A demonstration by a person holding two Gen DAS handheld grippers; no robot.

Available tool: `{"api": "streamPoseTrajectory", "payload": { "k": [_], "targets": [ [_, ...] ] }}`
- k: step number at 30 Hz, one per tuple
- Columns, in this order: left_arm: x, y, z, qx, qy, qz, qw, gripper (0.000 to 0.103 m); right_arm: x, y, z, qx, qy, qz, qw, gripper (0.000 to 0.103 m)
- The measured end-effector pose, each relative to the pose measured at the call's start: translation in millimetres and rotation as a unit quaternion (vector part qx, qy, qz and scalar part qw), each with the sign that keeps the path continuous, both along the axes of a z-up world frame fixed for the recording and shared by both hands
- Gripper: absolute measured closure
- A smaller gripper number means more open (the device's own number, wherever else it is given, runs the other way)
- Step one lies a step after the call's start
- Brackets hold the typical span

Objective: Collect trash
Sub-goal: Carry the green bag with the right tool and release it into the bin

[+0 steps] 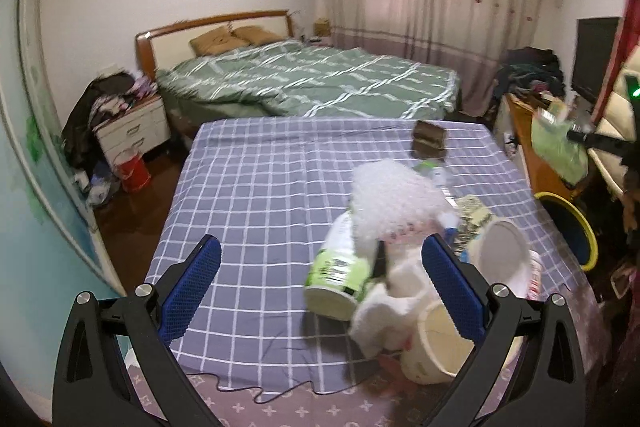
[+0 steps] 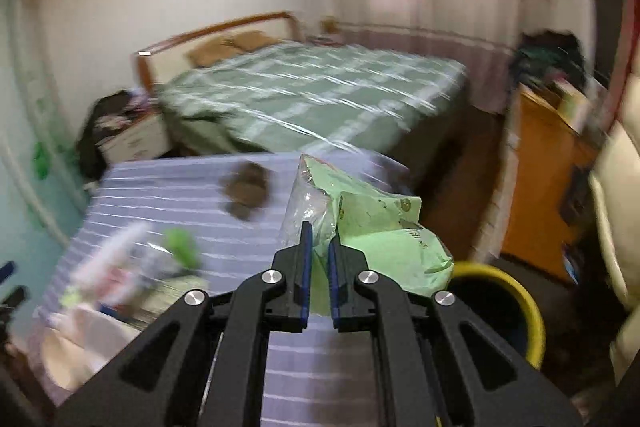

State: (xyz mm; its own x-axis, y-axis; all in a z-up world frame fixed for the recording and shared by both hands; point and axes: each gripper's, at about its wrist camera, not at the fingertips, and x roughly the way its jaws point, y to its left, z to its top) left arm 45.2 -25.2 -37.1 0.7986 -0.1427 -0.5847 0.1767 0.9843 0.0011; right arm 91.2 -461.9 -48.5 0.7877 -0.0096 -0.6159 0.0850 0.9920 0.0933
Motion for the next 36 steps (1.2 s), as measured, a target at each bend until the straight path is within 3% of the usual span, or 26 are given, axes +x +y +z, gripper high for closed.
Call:
{"api": "streamPoseTrajectory", "payload": {
  "k": [6, 12, 15, 21, 30, 36],
  "targets": [
    [-28.6, -23.0, 5.0, 0.012, -0.020, -0.063, 0.9977, 0.004, -4.8, -68.3, -63.9, 0.007, 0.077, -0.078, 0.994, 0.095],
    [-58.9, -45.1, 1.5, 0.035, -0.020, -0.137, 0.9897, 0.004, 7.2, -98.1, -121.5, 0.023, 0.132, -0.107, 0.985, 0.092],
    [-70.0, -54.4, -0.8, 0.047, -0.020, -0.163, 0.9853, 0.004, 9.5, -104.5, -137.6, 0.034, 0.143, -0.117, 0.982, 0.084],
    [-73.5, -60.3, -7.6, 0.054, -0.008, -0.188, 0.9807, 0.004, 1.3, -106.7, -135.8, 0.041, 0.131, -0.118, 0.984, 0.064],
    [-52.6, -64.1, -31.6, 0.042, 0.015, -0.207, 0.9774, 0.004, -4.0, -97.4, -125.5, 0.052, 0.124, -0.113, 0.985, 0.063],
    [-50.5, -75.7, -36.9, 0.040, 0.007, -0.180, 0.9829, 0.004, -4.2, -95.6, -121.0, 0.059, 0.117, -0.108, 0.985, 0.062]
  ]
}}
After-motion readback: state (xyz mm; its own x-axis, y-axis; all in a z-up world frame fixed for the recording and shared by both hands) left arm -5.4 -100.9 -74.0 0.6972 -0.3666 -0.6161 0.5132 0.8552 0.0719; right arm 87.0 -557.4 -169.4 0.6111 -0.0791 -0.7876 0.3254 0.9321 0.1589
